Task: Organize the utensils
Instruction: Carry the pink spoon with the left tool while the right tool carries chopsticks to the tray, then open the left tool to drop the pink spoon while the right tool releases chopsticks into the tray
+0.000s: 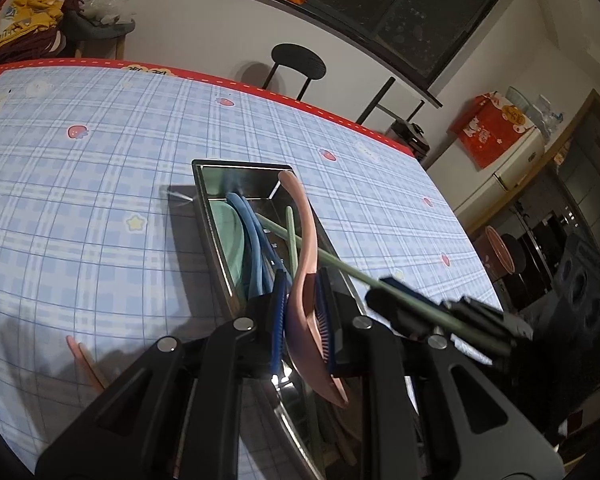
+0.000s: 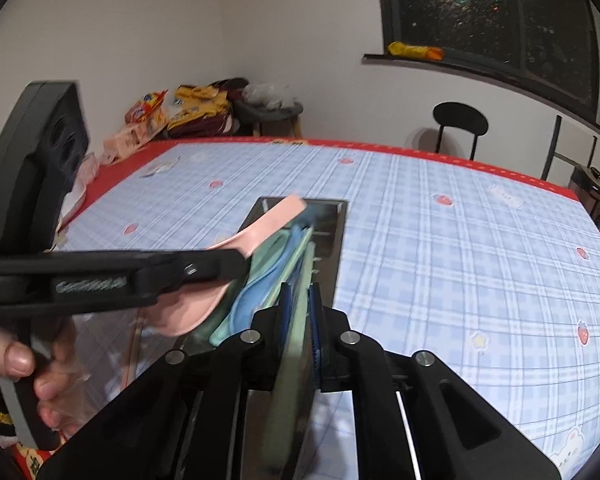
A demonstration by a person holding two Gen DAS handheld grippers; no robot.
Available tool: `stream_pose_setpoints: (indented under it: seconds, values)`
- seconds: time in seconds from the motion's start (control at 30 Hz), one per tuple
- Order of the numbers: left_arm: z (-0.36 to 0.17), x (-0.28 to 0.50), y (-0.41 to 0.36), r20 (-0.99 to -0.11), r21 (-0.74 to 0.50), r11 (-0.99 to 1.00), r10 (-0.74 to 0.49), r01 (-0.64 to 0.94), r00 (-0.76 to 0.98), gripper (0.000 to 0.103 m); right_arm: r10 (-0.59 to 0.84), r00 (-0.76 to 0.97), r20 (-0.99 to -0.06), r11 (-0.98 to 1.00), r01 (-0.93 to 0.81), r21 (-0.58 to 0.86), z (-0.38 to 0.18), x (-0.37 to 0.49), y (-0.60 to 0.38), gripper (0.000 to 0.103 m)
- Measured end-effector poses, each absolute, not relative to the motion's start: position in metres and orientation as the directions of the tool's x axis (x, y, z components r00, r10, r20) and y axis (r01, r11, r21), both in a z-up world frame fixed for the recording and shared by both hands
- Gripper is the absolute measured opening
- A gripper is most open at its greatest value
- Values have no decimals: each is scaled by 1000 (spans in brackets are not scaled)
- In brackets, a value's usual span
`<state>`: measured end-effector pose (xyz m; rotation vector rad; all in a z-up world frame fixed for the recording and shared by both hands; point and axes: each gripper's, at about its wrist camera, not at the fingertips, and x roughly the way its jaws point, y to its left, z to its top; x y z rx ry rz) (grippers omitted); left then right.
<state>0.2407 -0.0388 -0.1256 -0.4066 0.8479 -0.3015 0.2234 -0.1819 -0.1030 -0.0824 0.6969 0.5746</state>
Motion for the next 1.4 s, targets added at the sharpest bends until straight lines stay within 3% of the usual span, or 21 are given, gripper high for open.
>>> stream_pose_setpoints:
  seconds: [0.6,0.93,1.13,1.3,1.37,1.4]
  values:
    - [-137,263,-44,-688,-433,901,-350,28,636,18,512,505,-695,793,-588,156,-117,215,-165,23]
    - [-137,271,-47,-696,-414,910,-339,32,633,19,507,552,-662,803,-582,130,-99,203,-170,66]
    - [-120,268,-47,-677,-373,926,-314,57,665,37,468,588,-660,833,-543,106,-96,208,-177,87]
    - [-103,257,-38,-661,-322,946,-263,51,703,64,434,598,-673,848,-524,81,-101,208,-175,97]
    - [-98,248,-31,-658,-297,954,-234,40,716,86,427,599,-677,850,-521,75,-102,208,-173,97]
    - [-94,241,-26,-649,-283,959,-219,36,729,86,427,600,-676,850,-521,75,-102,208,-173,97]
